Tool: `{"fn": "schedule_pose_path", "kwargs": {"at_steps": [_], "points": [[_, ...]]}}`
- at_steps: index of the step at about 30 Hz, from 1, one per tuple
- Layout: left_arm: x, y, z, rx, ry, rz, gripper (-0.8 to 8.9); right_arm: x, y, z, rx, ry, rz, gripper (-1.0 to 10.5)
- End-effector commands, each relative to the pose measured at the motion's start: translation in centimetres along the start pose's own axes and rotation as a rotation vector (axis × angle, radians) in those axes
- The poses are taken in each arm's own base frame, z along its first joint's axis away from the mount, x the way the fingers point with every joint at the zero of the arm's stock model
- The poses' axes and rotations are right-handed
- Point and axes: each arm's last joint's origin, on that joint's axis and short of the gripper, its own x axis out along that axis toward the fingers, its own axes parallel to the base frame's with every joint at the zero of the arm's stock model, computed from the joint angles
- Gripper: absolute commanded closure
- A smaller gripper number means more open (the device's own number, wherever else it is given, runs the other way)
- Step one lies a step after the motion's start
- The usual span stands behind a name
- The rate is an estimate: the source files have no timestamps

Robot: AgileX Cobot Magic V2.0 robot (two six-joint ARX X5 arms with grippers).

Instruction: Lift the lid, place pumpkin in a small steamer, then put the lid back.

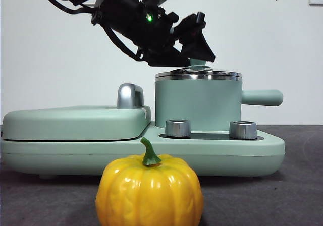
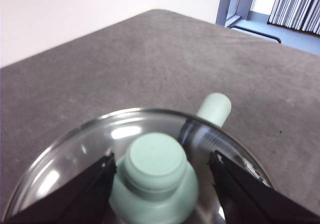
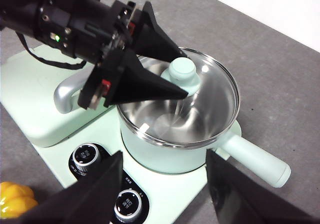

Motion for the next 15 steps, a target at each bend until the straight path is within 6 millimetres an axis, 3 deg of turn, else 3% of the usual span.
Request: {"fn": "schedule_pose_path", "kwargs": {"at_steps": [1, 7, 15], "points": [[0.86, -0.16, 0.05, 0.002, -0.005, -0.012, 5.05, -0.15, 0.0, 0.66, -0.014, -0.022, -0.001, 6.8], [0.88, -0.13, 0.07, 0.003, -0.009, -0.003, 5.16, -0.15, 0.0, 0.66, -0.014, -0.021, -0.002, 6.8], [0.88, -0.11, 0.08, 0.003, -0.009, 0.005, 6.75, -0.15, 0.0, 0.65, -0.014, -0.021, -0.002, 6.8]]}}
